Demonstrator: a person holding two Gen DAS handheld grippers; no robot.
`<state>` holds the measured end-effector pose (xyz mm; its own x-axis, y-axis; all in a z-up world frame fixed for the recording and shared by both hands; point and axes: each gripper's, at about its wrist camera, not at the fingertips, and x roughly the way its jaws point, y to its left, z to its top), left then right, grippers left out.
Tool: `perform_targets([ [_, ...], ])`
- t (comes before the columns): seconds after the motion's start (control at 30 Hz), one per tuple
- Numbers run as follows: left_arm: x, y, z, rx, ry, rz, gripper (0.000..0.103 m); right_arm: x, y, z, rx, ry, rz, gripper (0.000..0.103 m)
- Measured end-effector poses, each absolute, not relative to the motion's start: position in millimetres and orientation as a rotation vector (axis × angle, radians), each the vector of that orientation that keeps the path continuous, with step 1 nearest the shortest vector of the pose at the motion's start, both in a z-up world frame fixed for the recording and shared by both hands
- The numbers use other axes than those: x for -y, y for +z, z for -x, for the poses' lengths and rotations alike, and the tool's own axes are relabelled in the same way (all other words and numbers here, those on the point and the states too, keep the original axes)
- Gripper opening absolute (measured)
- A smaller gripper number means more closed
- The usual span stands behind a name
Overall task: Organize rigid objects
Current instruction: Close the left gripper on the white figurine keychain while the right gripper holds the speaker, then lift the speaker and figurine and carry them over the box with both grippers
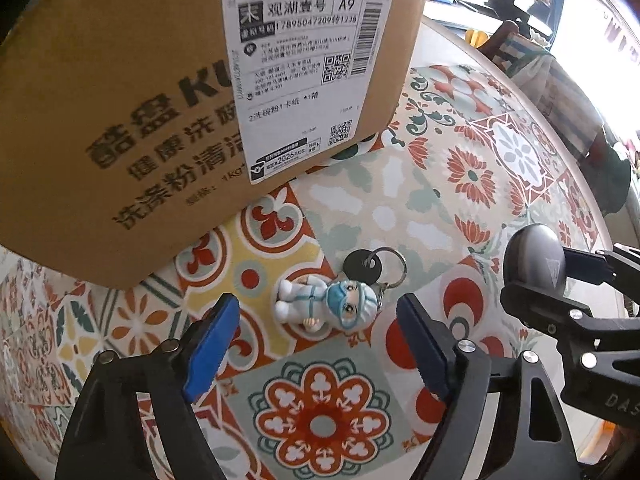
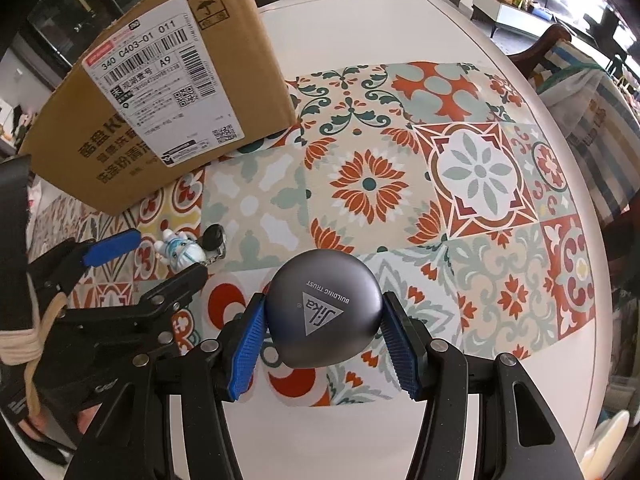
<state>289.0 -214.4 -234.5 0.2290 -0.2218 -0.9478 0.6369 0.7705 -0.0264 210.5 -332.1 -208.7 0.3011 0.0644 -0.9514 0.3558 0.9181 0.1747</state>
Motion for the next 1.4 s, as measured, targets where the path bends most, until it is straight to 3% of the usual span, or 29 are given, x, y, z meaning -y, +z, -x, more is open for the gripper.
perform_targets([
  [0.33,223,-243,-289,-1.224,-0.620,-0.411,0.054,332,-214,-215,-1.269,-0.194,-0.386,0.056],
  [0.8,199,-216,-279,-1.167,-0.604,-0.350,0.054,320,-208,-214,-1.255,-0.161,-0.376,0.056],
  [1.4,156,-145,-254,-1.065,-0.524,-0.242,0.054,293,-147,-199,-1.142,-0.094,-0.293,0.056],
])
